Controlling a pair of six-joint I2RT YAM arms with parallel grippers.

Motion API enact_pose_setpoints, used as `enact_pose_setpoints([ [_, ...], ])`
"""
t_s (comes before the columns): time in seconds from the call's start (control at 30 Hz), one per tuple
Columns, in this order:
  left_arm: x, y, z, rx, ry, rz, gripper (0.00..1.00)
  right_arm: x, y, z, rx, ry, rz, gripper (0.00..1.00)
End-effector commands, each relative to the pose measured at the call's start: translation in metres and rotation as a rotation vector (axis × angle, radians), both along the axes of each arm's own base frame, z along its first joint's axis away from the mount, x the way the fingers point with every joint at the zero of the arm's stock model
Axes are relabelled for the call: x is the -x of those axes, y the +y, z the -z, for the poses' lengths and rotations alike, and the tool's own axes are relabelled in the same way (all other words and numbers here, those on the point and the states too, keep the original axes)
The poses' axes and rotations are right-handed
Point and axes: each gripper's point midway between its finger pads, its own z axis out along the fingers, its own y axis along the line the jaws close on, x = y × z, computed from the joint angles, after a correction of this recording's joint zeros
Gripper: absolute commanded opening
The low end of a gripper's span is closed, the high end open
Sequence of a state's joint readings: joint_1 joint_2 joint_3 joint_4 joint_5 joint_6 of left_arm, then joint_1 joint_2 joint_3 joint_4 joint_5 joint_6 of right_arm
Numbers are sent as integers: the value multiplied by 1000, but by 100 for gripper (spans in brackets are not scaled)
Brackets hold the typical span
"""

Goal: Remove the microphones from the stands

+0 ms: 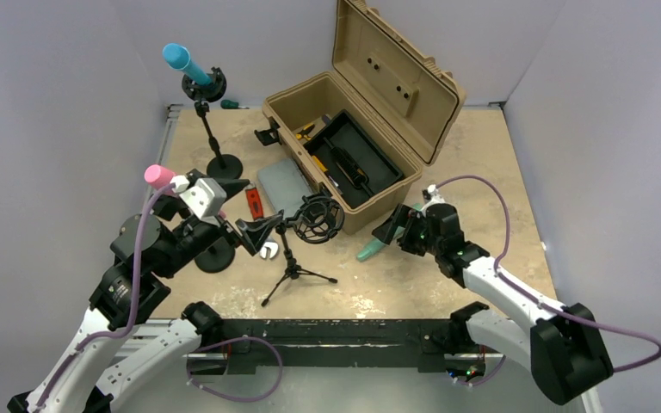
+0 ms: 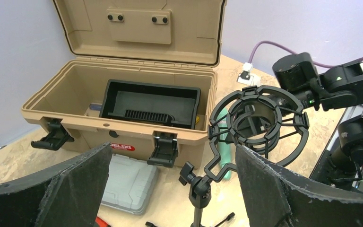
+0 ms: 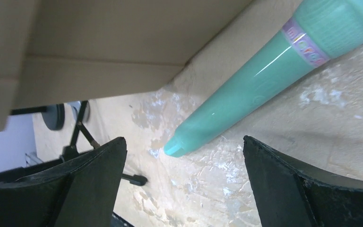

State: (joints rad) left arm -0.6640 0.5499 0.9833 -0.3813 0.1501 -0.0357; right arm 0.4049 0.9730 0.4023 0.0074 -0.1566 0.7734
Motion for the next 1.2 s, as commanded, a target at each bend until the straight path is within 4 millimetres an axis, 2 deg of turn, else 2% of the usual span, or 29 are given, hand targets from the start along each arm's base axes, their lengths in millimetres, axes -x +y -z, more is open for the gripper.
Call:
enact_pose_setpoints([
  [0.0, -5, 0, -3, 30, 17, -29, 100, -5, 23, -12, -27, -69, -123, 91],
  [0.1, -2, 8, 10, 51, 97, -62, 100, 2, 38, -19, -55, -108, -189, 90],
  [0.27, 20, 13, 40, 88, 211, -36, 100, 21, 65, -26, -97, -141, -352, 84],
  [0.33, 26, 12, 51, 85, 264, -20, 96, 37, 87, -32, -129, -157, -444, 84],
  [0.43, 34, -1, 65, 64, 323, 57, 88, 58, 118, -47, -186, -177, -543, 84],
  [0.53, 32, -13, 75, 24, 370, 98, 81, 75, 146, -67, -278, -203, -620, 84],
  [0.63, 20, -14, 82, -16, 400, 59, 75, 87, 171, -83, -354, -209, -659, 84],
  [0.73, 14, -16, 88, -54, 414, 49, 70, 95, 188, -89, -390, -205, -686, 84],
  [0.87, 15, -26, 88, -72, 421, 105, 70, 103, 199, -89, -425, -184, -708, 83],
  [1.0, 16, -34, 86, -80, 432, 146, 68, 105, 202, -85, -434, -162, -705, 83],
  [1.1, 14, -35, 82, -66, 427, 141, 67, 96, 193, -79, -393, -155, -626, 82],
  [1.13, 13, -35, 80, -62, 426, 137, 66, 88, 186, -74, -362, -140, -558, 82],
  [1.17, 12, -35, 79, -60, 427, 131, 66, 78, 174, -61, -299, -98, -460, 82],
])
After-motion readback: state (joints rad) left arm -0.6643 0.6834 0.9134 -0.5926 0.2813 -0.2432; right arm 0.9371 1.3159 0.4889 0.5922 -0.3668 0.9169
